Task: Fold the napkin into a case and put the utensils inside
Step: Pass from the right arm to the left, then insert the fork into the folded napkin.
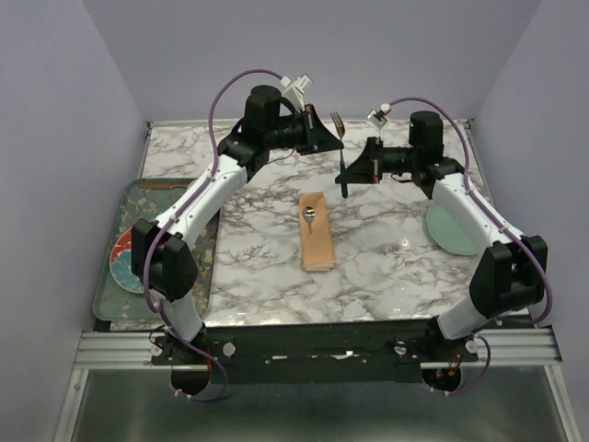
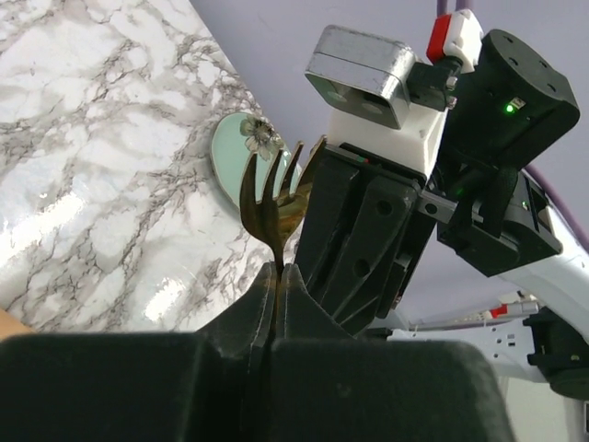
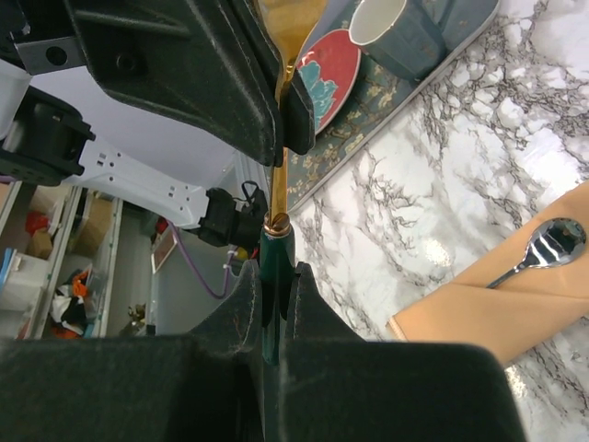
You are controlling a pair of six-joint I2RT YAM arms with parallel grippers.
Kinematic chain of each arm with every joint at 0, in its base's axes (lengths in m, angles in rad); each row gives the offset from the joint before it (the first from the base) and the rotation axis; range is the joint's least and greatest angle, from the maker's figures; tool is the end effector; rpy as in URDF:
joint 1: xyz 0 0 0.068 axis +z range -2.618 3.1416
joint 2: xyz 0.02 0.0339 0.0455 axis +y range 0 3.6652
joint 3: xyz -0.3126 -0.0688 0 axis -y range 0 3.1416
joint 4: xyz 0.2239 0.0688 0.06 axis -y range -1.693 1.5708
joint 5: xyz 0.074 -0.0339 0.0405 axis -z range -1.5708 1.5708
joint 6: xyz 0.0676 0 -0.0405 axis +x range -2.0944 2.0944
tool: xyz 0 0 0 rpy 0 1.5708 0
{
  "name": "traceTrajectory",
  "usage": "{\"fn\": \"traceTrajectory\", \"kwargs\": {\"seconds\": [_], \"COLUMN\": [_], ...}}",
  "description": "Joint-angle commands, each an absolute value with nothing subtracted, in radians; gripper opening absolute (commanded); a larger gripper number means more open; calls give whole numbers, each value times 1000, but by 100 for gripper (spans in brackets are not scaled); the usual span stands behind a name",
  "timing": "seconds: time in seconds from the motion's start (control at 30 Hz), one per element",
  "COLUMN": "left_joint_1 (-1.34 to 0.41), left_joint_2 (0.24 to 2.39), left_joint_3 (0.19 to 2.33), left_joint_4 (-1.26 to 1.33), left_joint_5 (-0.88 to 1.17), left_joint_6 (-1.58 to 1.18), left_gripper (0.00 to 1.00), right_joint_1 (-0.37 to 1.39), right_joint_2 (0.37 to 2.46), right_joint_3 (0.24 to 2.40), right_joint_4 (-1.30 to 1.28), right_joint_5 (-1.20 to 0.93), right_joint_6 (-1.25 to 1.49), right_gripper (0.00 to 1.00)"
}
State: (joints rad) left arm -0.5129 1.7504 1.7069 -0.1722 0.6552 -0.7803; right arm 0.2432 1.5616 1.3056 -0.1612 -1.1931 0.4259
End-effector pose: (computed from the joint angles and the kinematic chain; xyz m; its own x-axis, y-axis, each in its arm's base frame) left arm 0.3517 -0.2453 0.4440 -0.7711 -0.2059 -0.6025 0.5139 0.3573 -0.7799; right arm 0.3142 0.1427 0.3874 -0.7356 -0.0255 -0.6769 -0.6695 0.1799 0.7207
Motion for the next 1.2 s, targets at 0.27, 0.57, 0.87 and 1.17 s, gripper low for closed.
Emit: {"fn": "traceTrajectory", "kwargs": {"seconds": [0.27,0.57,0.87,1.17], "left_joint_1": [-517,-518,-511,-512], "left_joint_2": [1858,1979,2068,2126], "left_joint_3": [1801,1753,1733,1750], "left_joint_4": [-414,-471,-357,-361], "left_joint_5": [430,267,262,189], "left_joint_6": [-696,-640,-572,-528], "left_gripper": [0,0,0,0], "right_joint_1": [135,6,-21,-23], "right_joint_2": [1539,1457,1376,1365], "right_joint_3": [1374,1353,1273,1279], "right_joint_4": [-436,-722,-729,-736], "right_joint_5": [-974,-859,-842,-845], "right_joint_6": [200,-35,-44,-45], "right_gripper": [100,100,100,100]}}
